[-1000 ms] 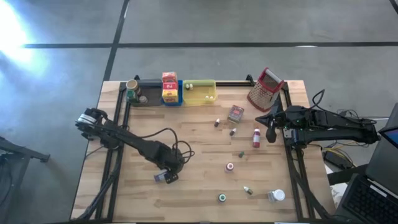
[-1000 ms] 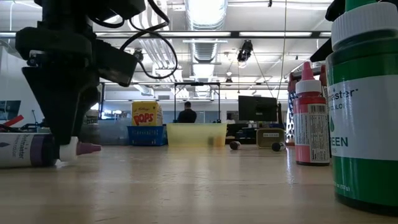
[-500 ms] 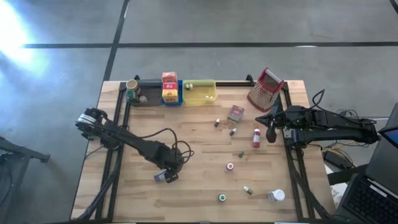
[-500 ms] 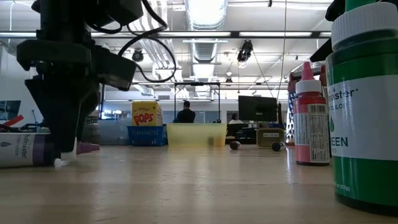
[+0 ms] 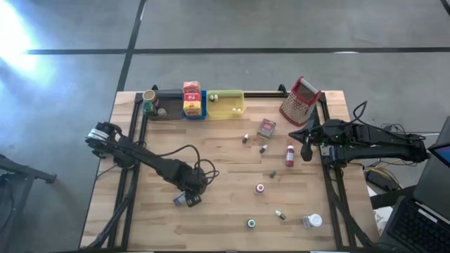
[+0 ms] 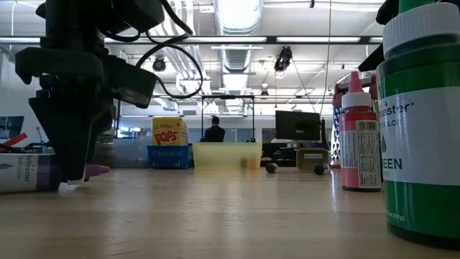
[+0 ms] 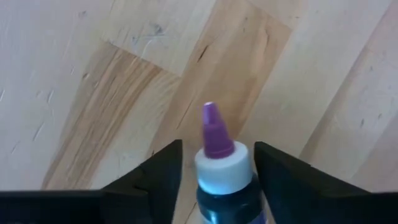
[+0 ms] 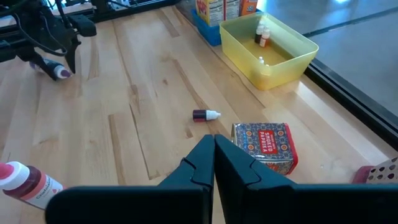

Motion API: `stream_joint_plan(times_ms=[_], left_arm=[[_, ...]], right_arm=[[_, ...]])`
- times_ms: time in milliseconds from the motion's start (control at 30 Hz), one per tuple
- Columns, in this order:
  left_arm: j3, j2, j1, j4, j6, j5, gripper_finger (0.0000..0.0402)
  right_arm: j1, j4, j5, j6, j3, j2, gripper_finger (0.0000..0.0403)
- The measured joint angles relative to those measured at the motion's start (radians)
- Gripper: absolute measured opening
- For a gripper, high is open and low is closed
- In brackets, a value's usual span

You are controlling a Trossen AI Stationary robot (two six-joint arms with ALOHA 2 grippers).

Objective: Pick & Place Kitchen Items
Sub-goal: Adjust the large violet food coloring bottle

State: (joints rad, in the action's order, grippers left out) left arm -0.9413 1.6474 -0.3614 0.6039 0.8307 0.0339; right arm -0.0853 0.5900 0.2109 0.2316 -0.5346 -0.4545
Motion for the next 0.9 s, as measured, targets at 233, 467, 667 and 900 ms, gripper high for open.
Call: stream_joint_plan(times_ms=[233,467,667,900], left_arm=[[-0.001,0.000,0.000,-0.021,-0.046,0.001,0.0126],[-0.001,0.000,0.000,-0.032,-0.060,0.001,0.0138],[-0.001,0.000,0.000,-0.053,-0.083,0.000,0.0128],[-0.002,0.000,0.000,-0.126,-0.162,-0.023,0.0126]], right_arm=[[0.000,0.000,0.000,0.000,0.000,0.000,0.0008],[0.000,0.000,0.000,0.000,0.000,0.000,0.0008],[0.000,0.000,0.000,0.000,0.000,0.000,0.0008],[0.000,0.000,0.000,0.000,0.000,0.000,0.0008]])
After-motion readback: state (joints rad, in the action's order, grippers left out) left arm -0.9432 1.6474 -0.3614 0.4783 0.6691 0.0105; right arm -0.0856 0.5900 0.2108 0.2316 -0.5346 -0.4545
